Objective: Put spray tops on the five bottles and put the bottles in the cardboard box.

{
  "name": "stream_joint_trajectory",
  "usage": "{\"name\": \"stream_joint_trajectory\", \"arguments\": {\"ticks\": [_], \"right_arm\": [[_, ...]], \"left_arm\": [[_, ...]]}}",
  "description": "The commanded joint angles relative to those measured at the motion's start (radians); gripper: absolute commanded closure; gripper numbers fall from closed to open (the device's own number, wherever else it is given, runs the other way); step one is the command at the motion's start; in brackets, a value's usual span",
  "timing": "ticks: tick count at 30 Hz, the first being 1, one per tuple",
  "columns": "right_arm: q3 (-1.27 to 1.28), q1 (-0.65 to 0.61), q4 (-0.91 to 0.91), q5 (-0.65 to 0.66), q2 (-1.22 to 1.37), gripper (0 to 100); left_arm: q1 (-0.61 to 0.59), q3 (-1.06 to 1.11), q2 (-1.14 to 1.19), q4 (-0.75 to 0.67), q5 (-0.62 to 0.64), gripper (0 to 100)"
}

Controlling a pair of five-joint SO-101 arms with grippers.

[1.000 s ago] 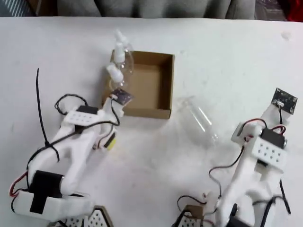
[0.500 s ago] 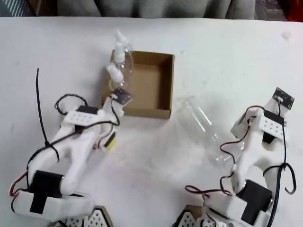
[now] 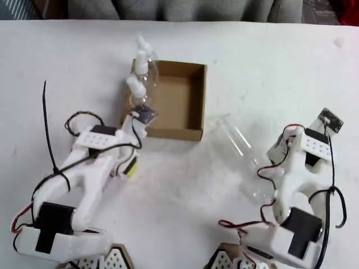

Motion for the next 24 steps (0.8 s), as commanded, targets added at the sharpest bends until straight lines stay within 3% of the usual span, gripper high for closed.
{"name": "stream_joint_trajectory", "arguments": {"ticks": [1,5,11,15,24], "right_arm": [[-0.068,-0.012,0.01,0.025,0.084,75.5],[-0.157,-0.004,0.068,0.155,0.189,76.9],[-0.316,0.022,0.189,0.278,0.228,97.3],[-0.428,0.041,0.302,0.44,0.228,97.4],[-0.578,0.13,0.424,1.02,0.237,98.2]], "left_arm": [[-0.005,-0.049,-0.007,-0.018,-0.012,98],[-0.008,-0.048,-0.007,-0.017,-0.012,98],[-0.008,-0.048,-0.007,-0.017,-0.012,98],[-0.008,-0.048,-0.007,-0.017,-0.012,98],[-0.008,-0.048,-0.007,-0.018,-0.012,98]]}}
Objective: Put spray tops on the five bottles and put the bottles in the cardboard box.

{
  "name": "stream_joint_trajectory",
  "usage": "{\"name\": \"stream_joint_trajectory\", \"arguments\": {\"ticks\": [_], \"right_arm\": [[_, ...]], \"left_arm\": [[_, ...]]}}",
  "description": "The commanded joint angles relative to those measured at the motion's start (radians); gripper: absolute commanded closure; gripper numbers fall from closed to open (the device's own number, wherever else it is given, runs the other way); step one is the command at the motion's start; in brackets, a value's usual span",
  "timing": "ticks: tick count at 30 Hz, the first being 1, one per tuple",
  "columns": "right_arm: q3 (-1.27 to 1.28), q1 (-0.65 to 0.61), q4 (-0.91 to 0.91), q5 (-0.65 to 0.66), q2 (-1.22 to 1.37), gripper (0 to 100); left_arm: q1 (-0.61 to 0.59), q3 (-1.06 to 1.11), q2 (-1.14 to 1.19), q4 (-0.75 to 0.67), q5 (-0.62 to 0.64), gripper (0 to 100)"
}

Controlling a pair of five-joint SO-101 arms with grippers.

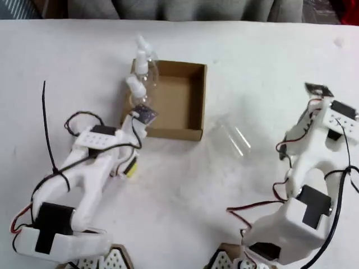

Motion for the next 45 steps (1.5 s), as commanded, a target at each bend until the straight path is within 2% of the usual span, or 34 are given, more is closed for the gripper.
{"name": "stream_joint_trajectory", "arguments": {"ticks": [1,6,11,14,24,31,42,45], "right_arm": [[-0.055,0.071,0.008,0.244,0.004,98.2],[0.034,0.096,-0.117,0.249,0.054,96.3],[0.051,0.096,-0.156,0.249,0.124,81.0],[0.04,0.09,-0.154,0.244,0.131,77.1],[-0.087,0.085,-0.027,0.172,0.131,76.9],[-0.084,0.087,-0.03,0.17,0.142,72.3],[-0.081,0.087,-0.03,0.18,0.143,72.2],[-0.029,0.079,-0.085,0.18,0.145,72.2]], "left_arm": [[-0.008,-0.048,-0.007,-0.018,-0.012,98],[-0.007,-0.048,-0.007,-0.02,-0.012,98],[-0.008,-0.048,-0.007,-0.02,-0.012,98],[-0.008,-0.048,-0.007,-0.02,-0.012,98],[-0.008,-0.048,-0.007,-0.02,-0.012,98],[-0.008,-0.048,-0.007,-0.02,-0.012,98],[-0.01,-0.048,-0.007,-0.02,-0.012,98],[-0.01,-0.048,-0.007,-0.02,-0.012,98]]}}
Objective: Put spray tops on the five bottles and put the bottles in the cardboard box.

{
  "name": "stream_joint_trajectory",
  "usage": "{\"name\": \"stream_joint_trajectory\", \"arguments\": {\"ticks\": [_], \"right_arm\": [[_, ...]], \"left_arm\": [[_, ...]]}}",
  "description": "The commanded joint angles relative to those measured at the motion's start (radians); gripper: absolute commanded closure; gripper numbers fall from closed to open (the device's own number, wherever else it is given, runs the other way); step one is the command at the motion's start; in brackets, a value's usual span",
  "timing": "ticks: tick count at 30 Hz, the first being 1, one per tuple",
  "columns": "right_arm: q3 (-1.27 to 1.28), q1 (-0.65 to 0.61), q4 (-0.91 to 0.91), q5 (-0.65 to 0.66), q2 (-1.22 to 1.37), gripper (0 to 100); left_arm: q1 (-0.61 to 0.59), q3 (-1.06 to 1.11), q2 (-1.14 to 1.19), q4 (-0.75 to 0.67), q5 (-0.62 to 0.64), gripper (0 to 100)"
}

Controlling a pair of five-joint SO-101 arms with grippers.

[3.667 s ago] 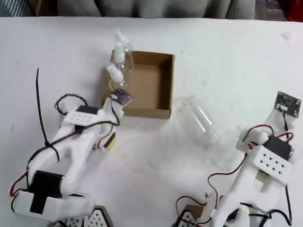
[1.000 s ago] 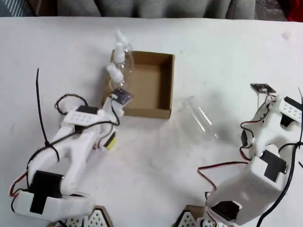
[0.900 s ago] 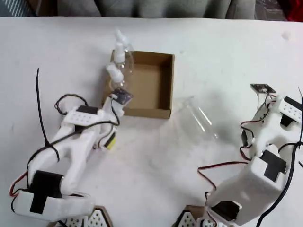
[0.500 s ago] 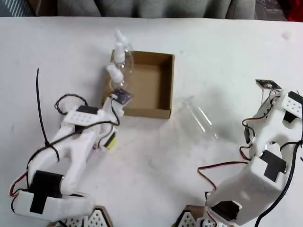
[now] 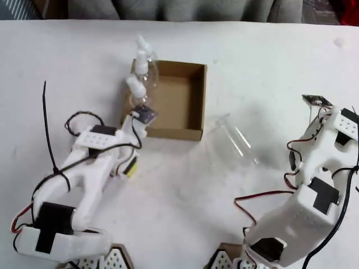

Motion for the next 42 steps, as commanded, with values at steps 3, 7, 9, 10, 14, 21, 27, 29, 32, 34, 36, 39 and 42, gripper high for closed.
{"name": "stream_joint_trajectory", "arguments": {"ticks": [3,7,9,10,14,21,27,29,32,34,36,39,42], "right_arm": [[0.069,-0.015,-0.139,0.002,-0.004,72.2],[0.114,-0.018,-0.199,0.002,-0.005,72.3],[0.118,-0.018,-0.217,0.002,-0.004,72.4],[0.12,-0.018,-0.22,0.002,-0.004,73.5],[0.118,-0.018,-0.231,0.003,-0.004,84.4],[0.054,-0.025,-0.191,0.003,-0.015,97.8],[-0.072,-0.025,-0.024,-0.044,-0.11,98.1],[-0.057,-0.027,0.005,-0.1,-0.194,98.1],[0.023,-0.03,0.016,-0.166,-0.335,98.1],[0.107,-0.035,0.008,-0.212,-0.427,98.1],[0.193,-0.044,-0.019,-0.249,-0.512,98.1],[0.319,-0.079,-0.102,-0.301,-0.622,98.1],[0.425,-0.133,-0.197,-0.347,-0.713,98.0]], "left_arm": [[-0.01,-0.048,-0.007,-0.02,-0.012,98],[-0.01,-0.048,-0.007,-0.02,-0.012,98],[-0.01,-0.048,-0.007,-0.02,-0.012,98],[-0.01,-0.048,-0.007,-0.02,-0.012,98],[-0.01,-0.048,-0.007,-0.02,-0.012,98],[-0.01,-0.048,-0.007,-0.02,-0.012,98],[-0.01,-0.048,-0.007,-0.02,-0.012,98],[-0.01,-0.048,-0.007,-0.02,-0.014,98],[-0.01,-0.048,-0.007,-0.02,-0.014,98],[-0.01,-0.048,-0.007,-0.02,-0.014,98],[-0.01,-0.048,-0.007,-0.02,-0.014,98],[-0.01,-0.048,-0.007,-0.02,-0.014,98],[-0.01,-0.048,-0.007,-0.02,-0.014,98]]}}
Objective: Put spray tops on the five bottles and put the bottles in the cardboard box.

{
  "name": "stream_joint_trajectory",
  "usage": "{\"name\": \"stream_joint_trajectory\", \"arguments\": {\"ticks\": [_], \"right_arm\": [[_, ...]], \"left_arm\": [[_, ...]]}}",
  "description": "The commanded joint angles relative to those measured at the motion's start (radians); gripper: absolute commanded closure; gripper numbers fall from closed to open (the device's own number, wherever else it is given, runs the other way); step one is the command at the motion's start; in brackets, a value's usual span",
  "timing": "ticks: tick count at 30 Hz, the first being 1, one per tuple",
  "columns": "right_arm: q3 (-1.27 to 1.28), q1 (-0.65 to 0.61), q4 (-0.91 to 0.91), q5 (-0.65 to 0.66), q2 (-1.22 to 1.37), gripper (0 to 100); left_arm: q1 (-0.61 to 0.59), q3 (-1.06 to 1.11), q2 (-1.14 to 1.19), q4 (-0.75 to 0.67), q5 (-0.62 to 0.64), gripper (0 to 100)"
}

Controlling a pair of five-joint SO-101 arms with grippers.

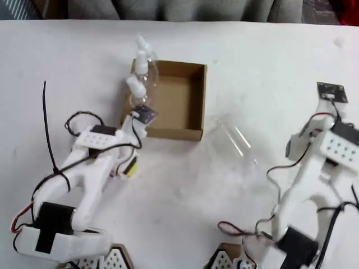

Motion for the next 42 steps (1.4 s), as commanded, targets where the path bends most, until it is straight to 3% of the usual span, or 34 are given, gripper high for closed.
{"name": "stream_joint_trajectory", "arguments": {"ticks": [1,13,21,39,42], "right_arm": [[0.124,-0.091,-0.13,-0.069,-0.171,98.0],[0.316,-0.352,-0.479,-0.086,-0.435,98.1],[0.571,-0.53,-0.714,-0.379,-0.728,98.2],[0.996,-0.897,-1.265,-0.393,-1.092,98.2],[1.082,-0.928,-1.326,-0.457,-1.153,98.2]], "left_arm": [[-0.01,-0.046,-0.007,-0.02,-0.014,98],[-0.01,-0.046,-0.007,-0.02,-0.014,98],[-0.01,-0.046,-0.007,-0.02,-0.014,98],[-0.012,-0.046,-0.007,-0.02,-0.014,98],[-0.012,-0.048,-0.008,-0.02,-0.014,98]]}}
